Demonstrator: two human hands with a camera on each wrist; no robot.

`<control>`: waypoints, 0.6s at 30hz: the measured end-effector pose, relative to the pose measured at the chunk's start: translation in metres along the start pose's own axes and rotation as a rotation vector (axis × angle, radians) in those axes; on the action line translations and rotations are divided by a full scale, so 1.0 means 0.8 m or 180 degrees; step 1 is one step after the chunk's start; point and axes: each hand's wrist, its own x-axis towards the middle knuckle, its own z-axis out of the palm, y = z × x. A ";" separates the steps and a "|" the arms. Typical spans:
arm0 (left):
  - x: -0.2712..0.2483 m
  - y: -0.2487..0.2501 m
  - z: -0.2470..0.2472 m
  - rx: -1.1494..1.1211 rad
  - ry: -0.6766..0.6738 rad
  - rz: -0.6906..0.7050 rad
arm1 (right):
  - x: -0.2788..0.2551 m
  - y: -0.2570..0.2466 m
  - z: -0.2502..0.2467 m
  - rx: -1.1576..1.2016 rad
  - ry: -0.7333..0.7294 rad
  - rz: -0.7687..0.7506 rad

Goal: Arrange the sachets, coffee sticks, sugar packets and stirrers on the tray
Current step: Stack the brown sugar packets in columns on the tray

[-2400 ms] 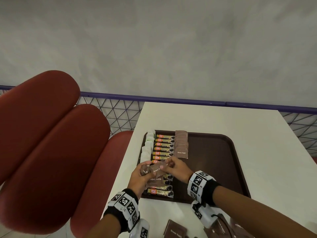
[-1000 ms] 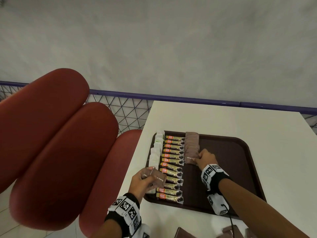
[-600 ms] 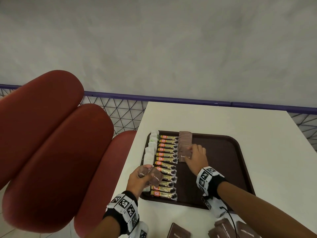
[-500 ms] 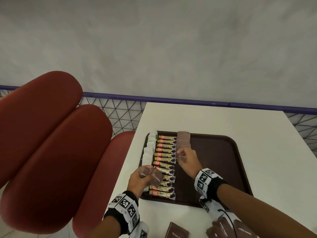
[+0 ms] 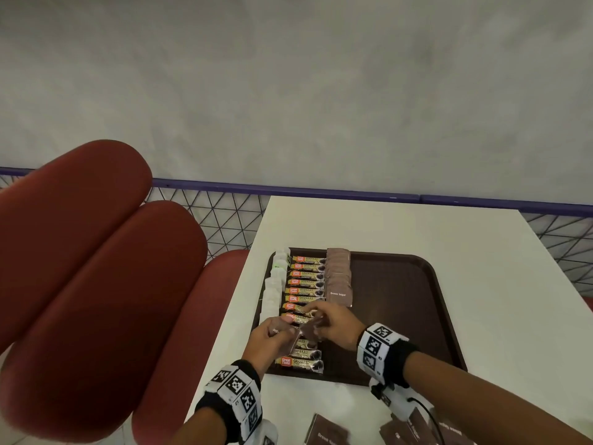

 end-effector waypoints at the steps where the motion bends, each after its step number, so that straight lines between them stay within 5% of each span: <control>1: 0.002 -0.001 -0.002 -0.0004 0.0010 -0.0019 | 0.001 0.004 -0.008 0.0006 0.0216 0.0142; 8: 0.003 -0.002 -0.013 0.0141 -0.0053 -0.0015 | 0.014 0.038 -0.053 0.0520 0.1689 0.1180; 18: 0.009 -0.001 -0.024 0.0169 0.0151 0.0011 | 0.043 0.060 -0.033 0.0512 0.1707 0.1632</control>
